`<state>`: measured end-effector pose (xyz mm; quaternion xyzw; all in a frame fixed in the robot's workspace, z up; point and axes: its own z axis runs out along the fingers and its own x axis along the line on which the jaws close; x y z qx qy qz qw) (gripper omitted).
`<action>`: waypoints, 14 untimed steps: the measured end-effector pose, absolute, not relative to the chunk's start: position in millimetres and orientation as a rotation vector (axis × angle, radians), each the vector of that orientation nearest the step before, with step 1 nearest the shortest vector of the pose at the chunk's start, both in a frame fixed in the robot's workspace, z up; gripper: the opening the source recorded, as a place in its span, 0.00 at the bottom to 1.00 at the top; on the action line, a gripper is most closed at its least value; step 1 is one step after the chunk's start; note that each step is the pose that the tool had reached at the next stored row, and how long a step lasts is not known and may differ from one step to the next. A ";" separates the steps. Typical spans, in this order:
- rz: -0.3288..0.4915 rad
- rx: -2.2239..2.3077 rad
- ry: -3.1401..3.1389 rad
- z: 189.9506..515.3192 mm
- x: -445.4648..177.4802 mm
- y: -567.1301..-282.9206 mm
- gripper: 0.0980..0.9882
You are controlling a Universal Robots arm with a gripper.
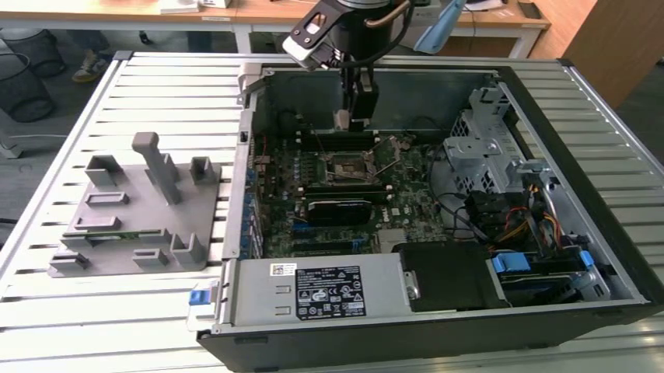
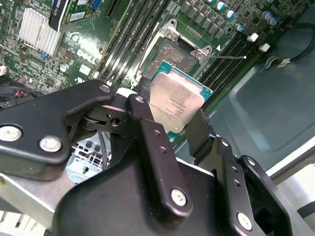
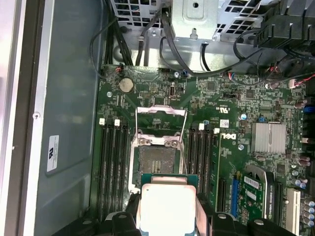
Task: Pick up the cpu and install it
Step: 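Place the cpu into insertion slot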
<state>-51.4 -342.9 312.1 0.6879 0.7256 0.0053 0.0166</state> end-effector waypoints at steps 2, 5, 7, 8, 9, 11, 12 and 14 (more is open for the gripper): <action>0.017 2.139 2.256 311.7 -51.3 -342.8 0.48; 0.017 2.139 2.256 310.9 -51.1 -342.5 0.48; 0.016 2.139 2.256 309.8 -51.1 -342.1 0.48; 0.016 2.138 2.256 309.4 -50.8 -341.8 0.48; 0.016 2.138 2.256 309.0 -50.2 -341.5 0.48; 0.016 2.139 2.255 307.9 -49.5 -341.2 0.48; 0.016 2.138 2.255 307.2 -49.4 -341.0 0.48; 0.015 2.138 2.255 305.5 -49.2 -340.2 0.48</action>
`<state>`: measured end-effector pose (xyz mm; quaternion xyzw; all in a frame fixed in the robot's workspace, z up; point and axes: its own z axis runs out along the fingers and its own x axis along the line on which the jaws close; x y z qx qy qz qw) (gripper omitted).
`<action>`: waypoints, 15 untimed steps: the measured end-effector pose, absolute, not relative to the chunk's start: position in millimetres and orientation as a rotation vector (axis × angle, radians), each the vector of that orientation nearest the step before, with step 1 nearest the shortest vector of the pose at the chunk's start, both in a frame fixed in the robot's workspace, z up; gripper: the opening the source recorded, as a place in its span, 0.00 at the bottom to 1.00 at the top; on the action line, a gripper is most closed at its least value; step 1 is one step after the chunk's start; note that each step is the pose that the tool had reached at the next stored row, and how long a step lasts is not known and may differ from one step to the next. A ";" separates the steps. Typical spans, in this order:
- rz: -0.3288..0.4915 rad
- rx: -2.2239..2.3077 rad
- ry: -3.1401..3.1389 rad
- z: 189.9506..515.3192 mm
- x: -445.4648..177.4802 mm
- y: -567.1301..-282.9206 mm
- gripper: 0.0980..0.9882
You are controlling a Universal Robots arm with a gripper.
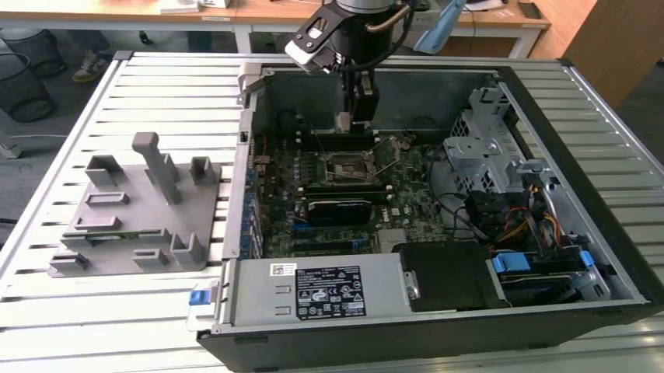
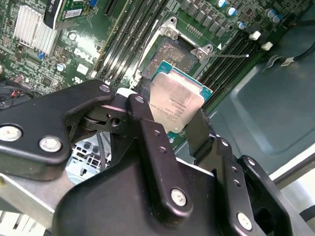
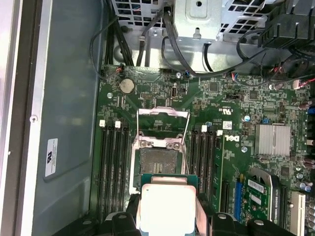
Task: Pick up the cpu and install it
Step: 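Place the cpu into insertion slot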
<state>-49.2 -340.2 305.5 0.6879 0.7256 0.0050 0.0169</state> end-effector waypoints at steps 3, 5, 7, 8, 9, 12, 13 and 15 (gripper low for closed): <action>0.012 2.137 2.254 302.5 -49.1 -338.4 0.48; 0.011 2.136 2.253 300.3 -49.0 -337.8 0.48; 0.010 2.136 2.253 298.3 -49.0 -337.3 0.48; 0.009 2.135 2.253 297.4 -49.0 -336.5 0.48; 0.009 2.135 2.253 296.2 -48.9 -336.2 0.48; 0.008 2.128 2.259 293.4 -48.8 -336.0 0.48; 0.008 2.126 2.260 292.4 -48.9 -336.0 0.48; 0.006 2.123 2.261 290.4 -48.9 -335.8 0.48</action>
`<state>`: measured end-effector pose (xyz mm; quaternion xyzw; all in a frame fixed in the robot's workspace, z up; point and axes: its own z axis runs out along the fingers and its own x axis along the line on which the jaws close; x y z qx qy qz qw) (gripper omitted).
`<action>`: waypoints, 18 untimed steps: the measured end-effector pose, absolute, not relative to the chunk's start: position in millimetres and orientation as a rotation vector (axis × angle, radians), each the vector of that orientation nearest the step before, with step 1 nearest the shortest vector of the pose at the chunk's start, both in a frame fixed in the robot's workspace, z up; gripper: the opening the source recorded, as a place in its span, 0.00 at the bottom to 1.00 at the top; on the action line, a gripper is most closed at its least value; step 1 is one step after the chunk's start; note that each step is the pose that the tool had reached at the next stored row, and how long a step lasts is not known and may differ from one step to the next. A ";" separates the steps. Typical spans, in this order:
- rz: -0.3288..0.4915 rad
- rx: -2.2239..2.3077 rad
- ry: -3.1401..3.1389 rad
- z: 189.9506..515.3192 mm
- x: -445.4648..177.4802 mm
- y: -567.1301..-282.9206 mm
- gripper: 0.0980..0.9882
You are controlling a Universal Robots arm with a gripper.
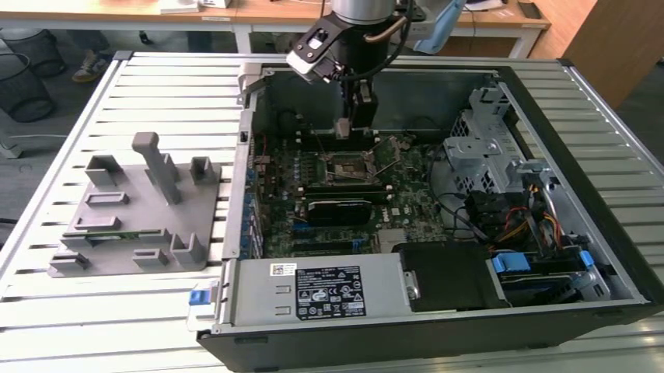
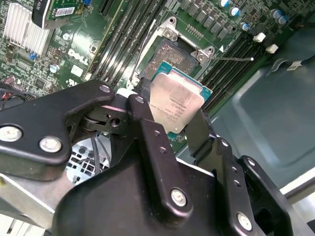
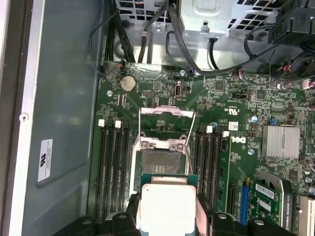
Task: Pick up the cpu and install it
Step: 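Place the cpu into insertion slot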
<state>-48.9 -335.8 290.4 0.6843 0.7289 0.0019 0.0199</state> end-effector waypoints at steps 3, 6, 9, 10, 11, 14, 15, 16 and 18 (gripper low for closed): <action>0.005 2.121 2.263 286.3 -48.8 -335.3 0.48; 0.005 2.121 2.263 283.0 -48.8 -335.3 0.48; 0.005 2.121 2.263 279.7 -48.8 -335.3 0.48; 0.004 2.120 2.262 278.9 -48.8 -335.3 0.48; 0.003 2.120 2.262 278.3 -48.8 -335.3 0.48; 0.000 2.119 2.261 275.8 -48.8 -335.3 0.48; 0.000 2.119 2.261 274.8 -48.8 -335.2 0.48; 0.000 2.119 2.261 274.0 -48.8 -335.2 0.48; 0.000 2.119 2.261 272.9 -48.8 -335.1 0.48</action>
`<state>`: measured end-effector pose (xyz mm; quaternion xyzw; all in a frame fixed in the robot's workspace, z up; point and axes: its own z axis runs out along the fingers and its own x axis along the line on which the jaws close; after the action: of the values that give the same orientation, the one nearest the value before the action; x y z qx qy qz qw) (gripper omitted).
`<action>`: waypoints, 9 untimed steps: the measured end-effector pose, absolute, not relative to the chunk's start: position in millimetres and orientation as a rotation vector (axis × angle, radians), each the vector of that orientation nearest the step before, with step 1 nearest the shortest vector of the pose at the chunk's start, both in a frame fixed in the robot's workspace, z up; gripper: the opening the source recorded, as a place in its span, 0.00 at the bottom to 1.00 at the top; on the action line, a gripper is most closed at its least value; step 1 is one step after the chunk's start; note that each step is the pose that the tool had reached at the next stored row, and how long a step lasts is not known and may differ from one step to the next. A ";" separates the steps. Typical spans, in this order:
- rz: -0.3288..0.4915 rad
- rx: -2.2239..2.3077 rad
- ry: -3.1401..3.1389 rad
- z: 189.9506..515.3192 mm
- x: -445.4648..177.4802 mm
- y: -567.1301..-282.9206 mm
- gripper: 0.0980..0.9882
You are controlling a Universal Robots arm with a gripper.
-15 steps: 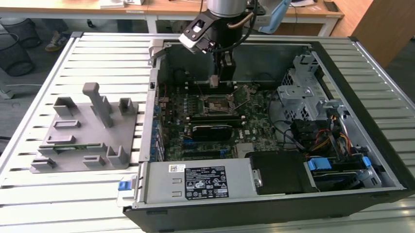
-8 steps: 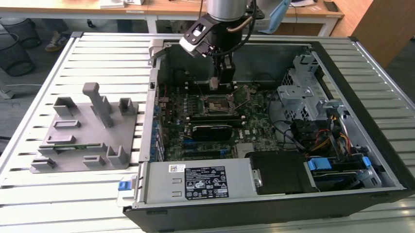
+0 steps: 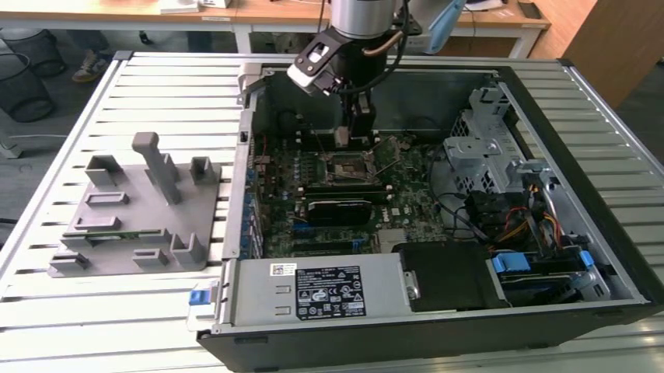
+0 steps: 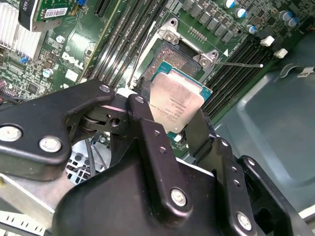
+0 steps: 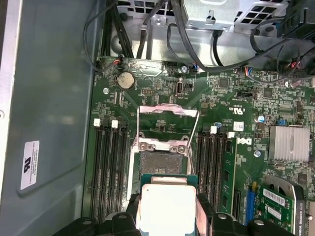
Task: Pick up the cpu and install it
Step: 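Place the cpu into insertion slot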
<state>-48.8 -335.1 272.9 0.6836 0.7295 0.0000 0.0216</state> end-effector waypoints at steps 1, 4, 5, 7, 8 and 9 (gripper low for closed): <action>0.000 2.118 2.261 272.4 -48.8 -335.1 0.48; 0.000 2.119 2.261 270.4 -48.8 -335.1 0.48; 0.000 2.119 2.261 269.7 -48.8 -335.1 0.48; 0.000 2.119 2.261 268.2 -48.8 -335.1 0.48; 0.000 2.119 2.261 267.5 -48.8 -335.1 0.48; 0.000 2.119 2.261 266.7 -48.8 -335.1 0.48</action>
<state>-48.8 -335.1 266.7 0.6836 0.7295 0.0000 0.0217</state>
